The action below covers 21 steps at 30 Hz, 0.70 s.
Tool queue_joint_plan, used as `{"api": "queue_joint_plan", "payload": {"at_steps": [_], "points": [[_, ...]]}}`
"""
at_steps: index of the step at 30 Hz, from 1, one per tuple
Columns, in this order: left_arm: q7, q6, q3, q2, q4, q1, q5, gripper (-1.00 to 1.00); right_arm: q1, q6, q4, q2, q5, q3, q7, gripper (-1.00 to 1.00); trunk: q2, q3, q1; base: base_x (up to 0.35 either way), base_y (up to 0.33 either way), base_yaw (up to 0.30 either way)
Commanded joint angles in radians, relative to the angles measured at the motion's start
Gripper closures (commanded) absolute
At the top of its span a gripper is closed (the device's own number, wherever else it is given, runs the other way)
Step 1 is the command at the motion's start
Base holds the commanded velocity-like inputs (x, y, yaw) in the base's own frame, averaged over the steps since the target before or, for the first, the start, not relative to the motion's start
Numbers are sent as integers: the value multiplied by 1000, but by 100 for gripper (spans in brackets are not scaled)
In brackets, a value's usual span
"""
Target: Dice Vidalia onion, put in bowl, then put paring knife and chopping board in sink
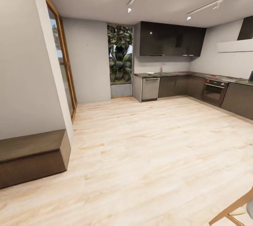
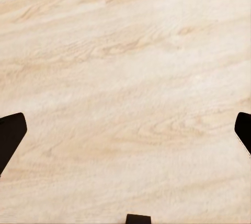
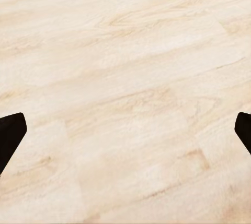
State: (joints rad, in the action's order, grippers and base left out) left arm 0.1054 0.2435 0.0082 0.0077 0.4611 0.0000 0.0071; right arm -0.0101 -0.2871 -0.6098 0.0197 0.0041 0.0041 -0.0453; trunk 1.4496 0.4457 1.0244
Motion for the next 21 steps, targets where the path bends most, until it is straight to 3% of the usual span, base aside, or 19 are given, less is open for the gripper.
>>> {"api": "queue_joint_plan", "payload": {"at_steps": [1, 21], "points": [[2, 2, 0, 0, 1, 0, 1, -100, -1, -3, 0, 0, 1, 1, -4, -100, 0, 1, 1, 320, 0, 0], [2, 2, 1, 0, 1, 0, 1, -100, -1, -3, 0, 0, 1, 1, -4, -100, 0, 1, 1, 320, -31, -3]]}}
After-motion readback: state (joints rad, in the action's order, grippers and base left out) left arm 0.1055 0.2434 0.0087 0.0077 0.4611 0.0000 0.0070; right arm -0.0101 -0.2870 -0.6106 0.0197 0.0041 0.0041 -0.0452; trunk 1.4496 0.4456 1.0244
